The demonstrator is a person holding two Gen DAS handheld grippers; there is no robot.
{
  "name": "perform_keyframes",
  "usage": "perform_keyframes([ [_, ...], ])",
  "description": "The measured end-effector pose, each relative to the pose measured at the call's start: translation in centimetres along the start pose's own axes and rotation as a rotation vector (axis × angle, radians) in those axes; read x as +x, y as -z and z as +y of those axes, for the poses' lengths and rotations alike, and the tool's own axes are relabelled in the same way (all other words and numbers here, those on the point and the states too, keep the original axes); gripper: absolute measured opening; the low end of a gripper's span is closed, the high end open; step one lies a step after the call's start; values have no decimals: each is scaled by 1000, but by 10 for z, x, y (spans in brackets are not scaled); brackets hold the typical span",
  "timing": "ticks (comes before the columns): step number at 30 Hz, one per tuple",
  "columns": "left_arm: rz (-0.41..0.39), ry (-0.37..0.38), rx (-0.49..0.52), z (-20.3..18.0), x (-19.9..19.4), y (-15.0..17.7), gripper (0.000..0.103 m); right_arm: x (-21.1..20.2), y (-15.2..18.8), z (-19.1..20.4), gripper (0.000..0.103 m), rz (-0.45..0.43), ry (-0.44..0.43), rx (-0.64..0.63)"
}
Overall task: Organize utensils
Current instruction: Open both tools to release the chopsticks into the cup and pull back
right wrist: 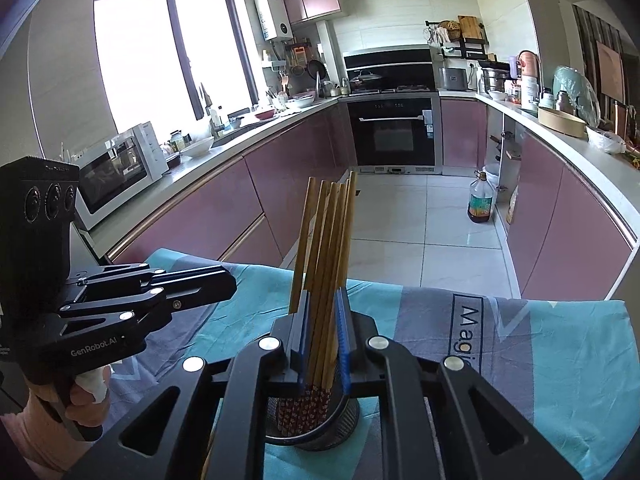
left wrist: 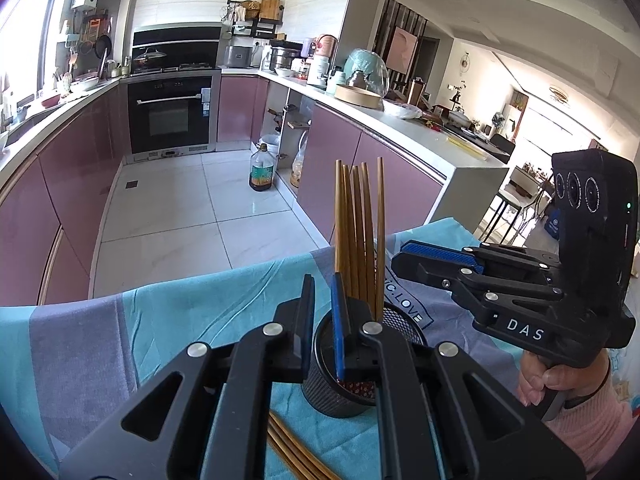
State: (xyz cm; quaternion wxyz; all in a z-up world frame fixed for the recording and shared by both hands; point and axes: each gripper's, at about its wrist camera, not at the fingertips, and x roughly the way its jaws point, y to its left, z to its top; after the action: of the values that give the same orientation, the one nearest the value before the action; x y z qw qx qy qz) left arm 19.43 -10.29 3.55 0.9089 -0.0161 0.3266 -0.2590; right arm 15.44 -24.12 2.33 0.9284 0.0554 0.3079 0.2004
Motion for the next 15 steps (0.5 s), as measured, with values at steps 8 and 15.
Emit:
perform_keyframes([
  [8, -53, -41, -10, 5, -22, 16, 20, -15, 6, 7, 21, -30, -33, -5],
  [15, -113, -103, -31, 19, -57, 41, 42, -45, 25, 31, 33, -74, -132, -58],
])
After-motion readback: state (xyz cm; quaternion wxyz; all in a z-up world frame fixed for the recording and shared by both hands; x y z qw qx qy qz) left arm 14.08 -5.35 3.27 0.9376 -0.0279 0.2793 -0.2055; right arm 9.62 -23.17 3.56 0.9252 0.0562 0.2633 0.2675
